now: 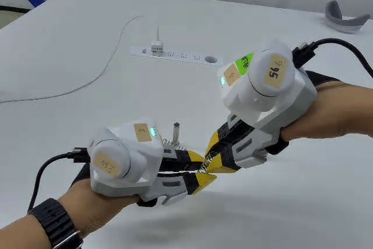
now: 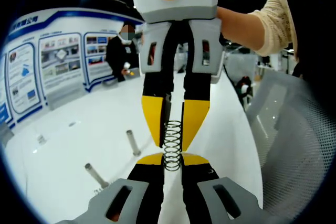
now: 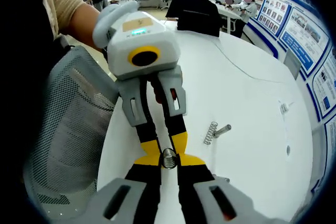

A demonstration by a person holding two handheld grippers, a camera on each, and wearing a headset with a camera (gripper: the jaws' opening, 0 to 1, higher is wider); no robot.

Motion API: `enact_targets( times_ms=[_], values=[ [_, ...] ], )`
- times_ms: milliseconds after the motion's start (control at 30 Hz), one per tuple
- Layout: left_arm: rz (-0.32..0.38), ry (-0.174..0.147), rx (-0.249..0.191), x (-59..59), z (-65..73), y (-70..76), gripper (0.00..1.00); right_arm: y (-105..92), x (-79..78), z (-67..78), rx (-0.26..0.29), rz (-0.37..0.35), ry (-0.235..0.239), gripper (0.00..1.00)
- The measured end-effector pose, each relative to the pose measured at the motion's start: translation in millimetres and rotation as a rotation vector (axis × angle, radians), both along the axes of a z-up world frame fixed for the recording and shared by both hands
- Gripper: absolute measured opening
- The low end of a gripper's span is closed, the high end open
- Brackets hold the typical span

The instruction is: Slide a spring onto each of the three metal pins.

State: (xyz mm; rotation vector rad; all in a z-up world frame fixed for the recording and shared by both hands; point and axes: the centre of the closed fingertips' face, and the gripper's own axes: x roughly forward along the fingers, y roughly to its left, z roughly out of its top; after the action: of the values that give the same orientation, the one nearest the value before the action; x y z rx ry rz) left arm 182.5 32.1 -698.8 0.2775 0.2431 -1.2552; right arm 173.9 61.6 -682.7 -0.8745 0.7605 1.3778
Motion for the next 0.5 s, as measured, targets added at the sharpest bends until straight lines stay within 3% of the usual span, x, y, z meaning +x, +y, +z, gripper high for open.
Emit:
enact_targets(
  times_ms=[500],
  values=[
    [0.04,0.032,-0.011,4.0,-2.0,8.0,0.23,-6.9,8.0,1.6,-0.013,-0.019,-0.011,0.12]
  ],
)
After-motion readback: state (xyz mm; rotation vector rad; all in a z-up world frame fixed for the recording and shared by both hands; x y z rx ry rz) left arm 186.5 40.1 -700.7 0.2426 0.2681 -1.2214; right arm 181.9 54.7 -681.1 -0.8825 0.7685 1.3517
